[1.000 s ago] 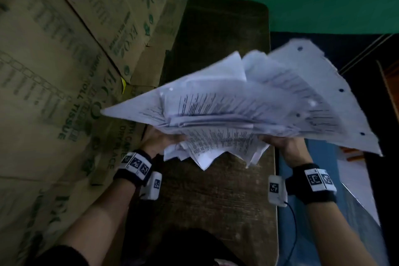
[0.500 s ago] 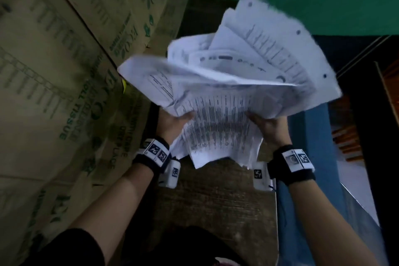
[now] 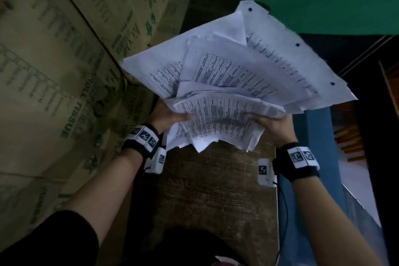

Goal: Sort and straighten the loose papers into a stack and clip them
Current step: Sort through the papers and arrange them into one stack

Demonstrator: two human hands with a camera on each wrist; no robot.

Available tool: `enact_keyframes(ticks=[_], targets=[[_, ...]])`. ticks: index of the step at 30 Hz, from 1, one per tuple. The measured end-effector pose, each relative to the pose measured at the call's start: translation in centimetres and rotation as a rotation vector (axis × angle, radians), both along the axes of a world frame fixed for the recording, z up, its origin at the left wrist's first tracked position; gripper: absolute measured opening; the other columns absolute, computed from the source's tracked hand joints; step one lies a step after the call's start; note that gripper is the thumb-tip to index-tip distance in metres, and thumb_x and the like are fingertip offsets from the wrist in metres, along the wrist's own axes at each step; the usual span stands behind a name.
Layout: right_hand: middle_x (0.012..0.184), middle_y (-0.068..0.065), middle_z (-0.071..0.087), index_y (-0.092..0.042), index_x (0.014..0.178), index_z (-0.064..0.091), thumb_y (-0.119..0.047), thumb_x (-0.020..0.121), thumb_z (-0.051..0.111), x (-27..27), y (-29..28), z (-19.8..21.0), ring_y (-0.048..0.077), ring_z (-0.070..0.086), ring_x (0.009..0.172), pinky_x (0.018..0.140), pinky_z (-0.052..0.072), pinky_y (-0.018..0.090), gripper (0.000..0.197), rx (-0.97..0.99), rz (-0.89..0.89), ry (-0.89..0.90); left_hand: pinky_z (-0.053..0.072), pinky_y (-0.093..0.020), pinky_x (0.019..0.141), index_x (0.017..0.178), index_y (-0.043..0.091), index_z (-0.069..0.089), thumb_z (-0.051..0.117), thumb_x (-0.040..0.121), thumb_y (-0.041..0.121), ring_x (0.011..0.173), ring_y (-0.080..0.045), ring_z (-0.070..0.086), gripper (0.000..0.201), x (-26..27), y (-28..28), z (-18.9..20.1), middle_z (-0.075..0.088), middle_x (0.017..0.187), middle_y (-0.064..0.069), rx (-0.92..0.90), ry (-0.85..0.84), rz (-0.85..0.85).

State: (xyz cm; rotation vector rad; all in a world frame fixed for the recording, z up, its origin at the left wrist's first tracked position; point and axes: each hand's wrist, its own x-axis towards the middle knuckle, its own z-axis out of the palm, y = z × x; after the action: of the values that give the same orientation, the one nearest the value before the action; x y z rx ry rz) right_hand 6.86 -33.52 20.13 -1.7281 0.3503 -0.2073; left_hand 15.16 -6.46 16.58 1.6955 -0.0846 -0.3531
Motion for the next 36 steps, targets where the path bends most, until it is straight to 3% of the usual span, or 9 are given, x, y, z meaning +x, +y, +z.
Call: enact_keyframes(ticks=[2,6,10,15,18,23,29,33,36], targets=[[0.106,0.008,0.069,0.001,0.112,0.063,-0.005,0.080,0.076,1.0,1.1,0.1,0.009,0.069,0.092,0.090,0.056,0.042,0.036,0.020,-0.058,-0.002,0.043,-0.008,0.094,0.115,0.036,0.058,0.080,0.073,0.007,0.121,-0.007,0.051,0.056,-0.1,-1.7,0.4,0.055,0.126,0.012,0.022,-0.093,0.131],[0.102,0.003,0.073,-0.013,0.102,0.069,-0.001,0.079,0.076,0.7,1.0,1.5,0.023,0.069,0.099,0.088,0.057,0.042,0.027,0.061,-0.056,-0.149,0.053,-0.023,0.090,0.107,0.025,0.065,0.081,0.072,0.006,0.105,-0.002,0.064,0.043,-0.7,-2.2,0.5,0.070,0.109,0.014,-0.191,-0.096,0.352],[0.101,-0.009,0.073,-0.034,0.093,0.072,-0.033,0.061,0.088,-0.9,-1.5,0.2,0.019,0.068,0.099,0.090,0.054,0.042,0.037,-0.016,0.031,-0.023,0.057,-0.031,0.087,0.104,0.014,0.067,0.089,0.056,0.007,0.100,-0.006,0.068,0.053,-1.0,0.0,-0.5,0.073,0.101,0.009,-0.191,-0.001,0.173],[0.110,0.002,0.067,-0.018,0.096,0.069,-0.011,0.075,0.081,0.5,-2.1,-5.2,0.002,0.066,0.091,0.098,0.050,0.041,0.026,-0.008,0.031,0.261,0.051,-0.011,0.084,0.120,0.011,0.056,0.081,0.067,-0.005,0.108,-0.008,0.057,0.061,0.2,-0.5,-1.5,0.060,0.111,0.010,0.043,0.004,-0.084],[0.123,0.002,0.061,-0.020,0.115,0.063,-0.049,0.073,0.077,1.5,-4.3,-8.4,0.015,0.059,0.112,0.089,0.051,0.024,0.053,0.005,0.118,0.354,0.046,-0.032,0.100,0.115,0.024,0.056,0.082,0.070,0.004,0.117,-0.014,0.053,0.055,1.4,-1.3,-1.3,0.060,0.117,0.009,0.008,0.014,-0.063],[0.102,0.015,0.073,-0.003,0.104,0.069,0.003,0.070,0.081,2.1,-2.3,-2.3,0.026,0.072,0.092,0.076,0.060,0.037,0.036,0.153,-0.010,0.121,0.044,-0.032,0.102,0.116,0.025,0.057,0.074,0.075,-0.005,0.114,-0.010,0.058,0.054,1.5,-0.6,-1.0,0.063,0.119,0.006,-0.168,0.087,-0.085],[0.111,0.017,0.071,-0.001,0.121,0.059,0.007,0.067,0.082,0.5,-2.5,-6.9,0.030,0.070,0.101,0.084,0.058,0.044,0.059,0.271,0.110,0.287,0.055,-0.028,0.089,0.116,0.012,0.063,0.080,0.070,0.000,0.102,-0.007,0.066,0.051,-2.1,0.6,-6.4,0.069,0.113,0.002,-0.156,0.271,0.074],[0.102,0.013,0.074,-0.002,0.112,0.064,-0.022,0.050,0.097,-0.5,-1.9,-13.1,0.026,0.071,0.096,0.090,0.055,0.043,0.072,0.117,0.086,0.515,0.049,-0.042,0.099,0.109,0.010,0.068,0.093,0.032,0.053,0.107,-0.020,0.065,0.091,-4.2,1.4,-11.2,0.071,0.111,-0.004,0.064,0.479,0.160],[0.108,0.017,0.068,0.005,0.118,0.057,-0.019,0.063,0.090,-0.8,-1.4,-16.3,0.030,0.066,0.096,0.082,0.055,0.039,0.068,-0.131,0.092,0.683,0.039,-0.034,0.105,0.137,0.008,0.046,0.092,0.054,0.030,0.132,-0.023,0.045,0.097,-5.4,1.2,-13.3,0.051,0.139,-0.008,0.155,0.525,0.181]])
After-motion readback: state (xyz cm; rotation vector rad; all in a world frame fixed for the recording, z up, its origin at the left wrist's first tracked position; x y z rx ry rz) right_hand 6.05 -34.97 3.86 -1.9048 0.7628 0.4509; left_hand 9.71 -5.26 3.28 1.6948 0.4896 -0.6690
